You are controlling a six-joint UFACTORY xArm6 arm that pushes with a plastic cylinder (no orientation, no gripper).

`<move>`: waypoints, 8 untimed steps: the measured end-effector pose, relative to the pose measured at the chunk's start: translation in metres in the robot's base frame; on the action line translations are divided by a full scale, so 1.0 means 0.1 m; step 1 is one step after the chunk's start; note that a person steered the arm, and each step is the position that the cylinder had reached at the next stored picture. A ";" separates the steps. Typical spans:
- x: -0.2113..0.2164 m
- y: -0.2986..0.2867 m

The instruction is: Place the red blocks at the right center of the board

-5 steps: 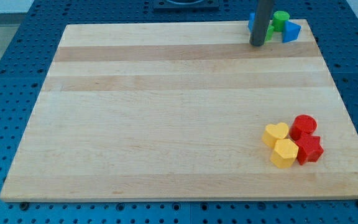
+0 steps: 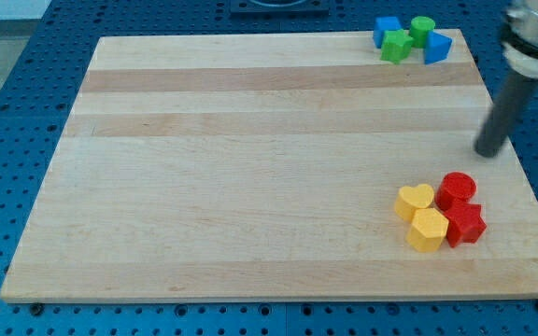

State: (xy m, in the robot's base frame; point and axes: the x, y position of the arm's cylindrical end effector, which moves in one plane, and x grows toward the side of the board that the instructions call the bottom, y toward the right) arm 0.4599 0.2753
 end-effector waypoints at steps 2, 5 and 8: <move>1.38 0.28; 1.01 -0.02; 1.51 -0.26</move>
State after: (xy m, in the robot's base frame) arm 0.6114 0.2488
